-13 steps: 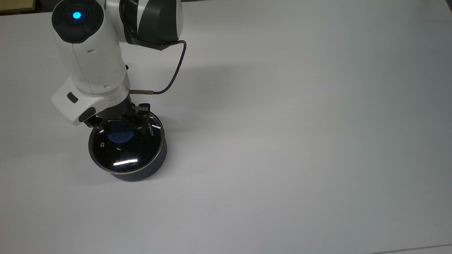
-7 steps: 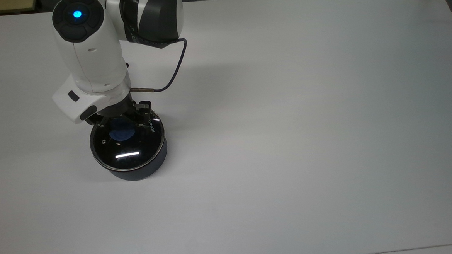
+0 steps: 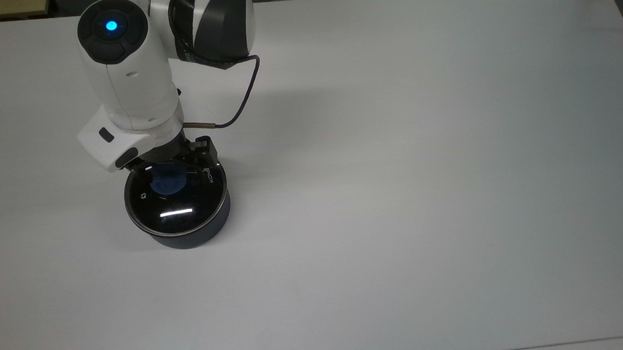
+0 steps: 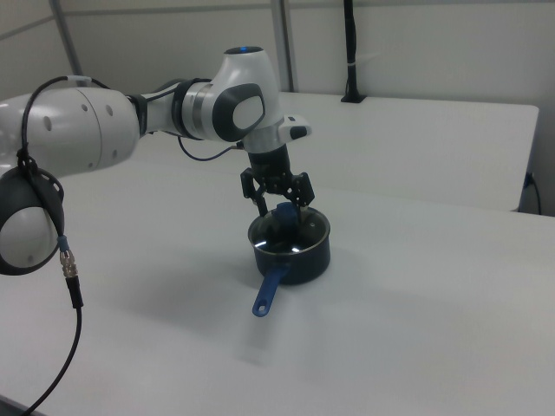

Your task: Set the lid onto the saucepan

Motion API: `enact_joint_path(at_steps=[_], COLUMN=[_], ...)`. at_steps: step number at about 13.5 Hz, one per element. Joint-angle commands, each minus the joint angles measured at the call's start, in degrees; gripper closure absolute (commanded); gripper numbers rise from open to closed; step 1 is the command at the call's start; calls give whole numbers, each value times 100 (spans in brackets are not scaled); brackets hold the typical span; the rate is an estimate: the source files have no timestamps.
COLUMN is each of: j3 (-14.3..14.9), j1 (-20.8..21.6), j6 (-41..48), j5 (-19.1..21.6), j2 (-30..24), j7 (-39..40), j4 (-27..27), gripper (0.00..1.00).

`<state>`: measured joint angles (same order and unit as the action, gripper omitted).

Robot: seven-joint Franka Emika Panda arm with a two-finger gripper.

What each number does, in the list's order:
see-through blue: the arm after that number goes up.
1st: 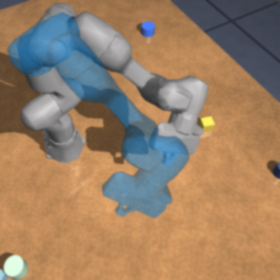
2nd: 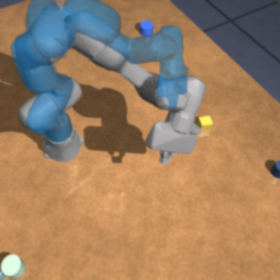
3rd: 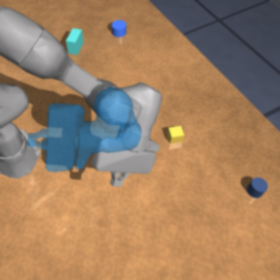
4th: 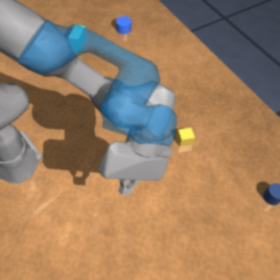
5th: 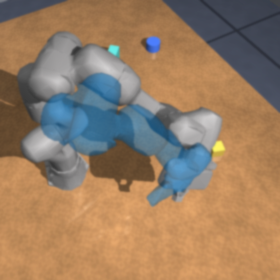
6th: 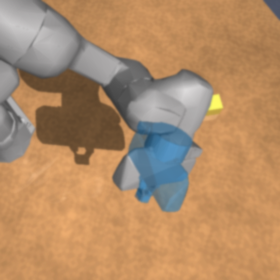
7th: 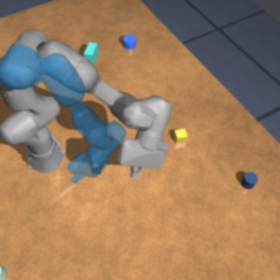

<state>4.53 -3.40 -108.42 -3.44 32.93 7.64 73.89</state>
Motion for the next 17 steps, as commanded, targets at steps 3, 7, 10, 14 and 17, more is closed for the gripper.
enact_joint_path(at_steps=[3, 7, 10, 14, 17], j3=[22, -5, -48, -57, -57], j1=[147, 445, 630, 648, 648], j6=[486, 744, 919, 1244, 1533], j5=[28, -60, -87, -69, -69], j2=[-690, -2129, -3044, -3302, -3250], j7=[-165, -464, -491, -509, -876], j4=[310, 1440, 2276, 2385, 2253], gripper=[0, 0, 0, 0, 0])
